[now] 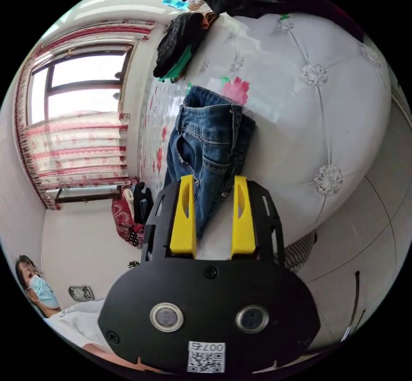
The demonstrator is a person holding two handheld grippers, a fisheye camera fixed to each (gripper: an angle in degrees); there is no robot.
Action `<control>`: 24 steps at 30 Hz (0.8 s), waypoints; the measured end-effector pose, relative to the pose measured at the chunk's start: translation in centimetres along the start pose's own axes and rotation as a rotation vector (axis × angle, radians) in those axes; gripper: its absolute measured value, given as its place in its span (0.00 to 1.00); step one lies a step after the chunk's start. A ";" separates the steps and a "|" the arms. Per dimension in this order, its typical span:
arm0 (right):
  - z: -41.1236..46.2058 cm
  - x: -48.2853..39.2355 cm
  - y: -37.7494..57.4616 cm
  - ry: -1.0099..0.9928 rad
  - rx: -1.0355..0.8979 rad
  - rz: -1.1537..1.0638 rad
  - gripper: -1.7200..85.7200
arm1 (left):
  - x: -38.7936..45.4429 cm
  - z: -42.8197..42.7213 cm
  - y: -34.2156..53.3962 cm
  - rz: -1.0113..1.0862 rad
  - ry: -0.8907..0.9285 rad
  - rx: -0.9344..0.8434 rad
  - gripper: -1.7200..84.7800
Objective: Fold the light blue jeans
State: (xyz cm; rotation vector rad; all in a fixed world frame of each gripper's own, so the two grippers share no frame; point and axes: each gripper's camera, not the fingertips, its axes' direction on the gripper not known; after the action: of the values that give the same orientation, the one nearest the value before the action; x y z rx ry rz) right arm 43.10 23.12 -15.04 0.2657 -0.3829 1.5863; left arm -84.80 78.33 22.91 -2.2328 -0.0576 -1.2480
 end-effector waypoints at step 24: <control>-6.5 -1.6 -1.8 -0.163 -0.106 -0.059 0.12 | -4.1 -1.5 3.2 0.134 0.326 0.159 0.16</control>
State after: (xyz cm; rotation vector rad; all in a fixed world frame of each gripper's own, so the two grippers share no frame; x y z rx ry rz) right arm 45.37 24.35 -21.48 0.3228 -0.5793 1.4861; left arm -87.27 75.86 18.72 -1.8451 0.1127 -1.4618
